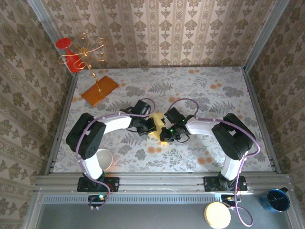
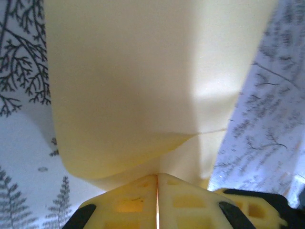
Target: Fold a paper plane with a square sheet of paper (pick it up from the middle)
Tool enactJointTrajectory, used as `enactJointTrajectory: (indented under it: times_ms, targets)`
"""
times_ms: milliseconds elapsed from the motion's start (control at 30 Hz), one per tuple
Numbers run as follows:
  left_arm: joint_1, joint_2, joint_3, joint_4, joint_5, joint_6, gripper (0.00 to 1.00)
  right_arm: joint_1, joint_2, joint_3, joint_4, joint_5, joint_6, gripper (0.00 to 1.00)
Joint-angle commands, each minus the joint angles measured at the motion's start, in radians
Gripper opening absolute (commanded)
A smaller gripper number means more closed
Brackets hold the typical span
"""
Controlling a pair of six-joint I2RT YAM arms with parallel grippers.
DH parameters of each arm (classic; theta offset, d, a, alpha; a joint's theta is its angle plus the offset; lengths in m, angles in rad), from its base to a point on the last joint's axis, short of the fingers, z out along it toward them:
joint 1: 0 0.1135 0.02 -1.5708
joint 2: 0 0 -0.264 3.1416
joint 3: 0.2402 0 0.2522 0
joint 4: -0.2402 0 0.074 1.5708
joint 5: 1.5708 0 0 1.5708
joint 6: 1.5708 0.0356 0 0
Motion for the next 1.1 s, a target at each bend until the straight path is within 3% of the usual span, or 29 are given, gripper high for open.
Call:
enactJointTrajectory:
  times_ms: [0,200,633,1067]
  targets:
    - [-0.024,-0.06,-0.034,0.068,-0.003,0.039,0.09,0.001,0.045,-0.024,-0.07,0.044,0.007,0.03]
    - [-0.057,-0.034,-0.059,0.09,0.011,0.037,0.07,0.001,0.05,-0.024,-0.073,0.04,0.014,0.03]
    - [-0.025,0.016,-0.116,0.167,0.01,0.041,0.07,0.001,0.071,-0.052,-0.086,0.048,0.018,0.03]
    - [0.208,0.056,-0.091,0.082,-0.006,0.194,0.07,-0.021,0.1,-0.106,-0.149,0.099,-0.003,0.02]
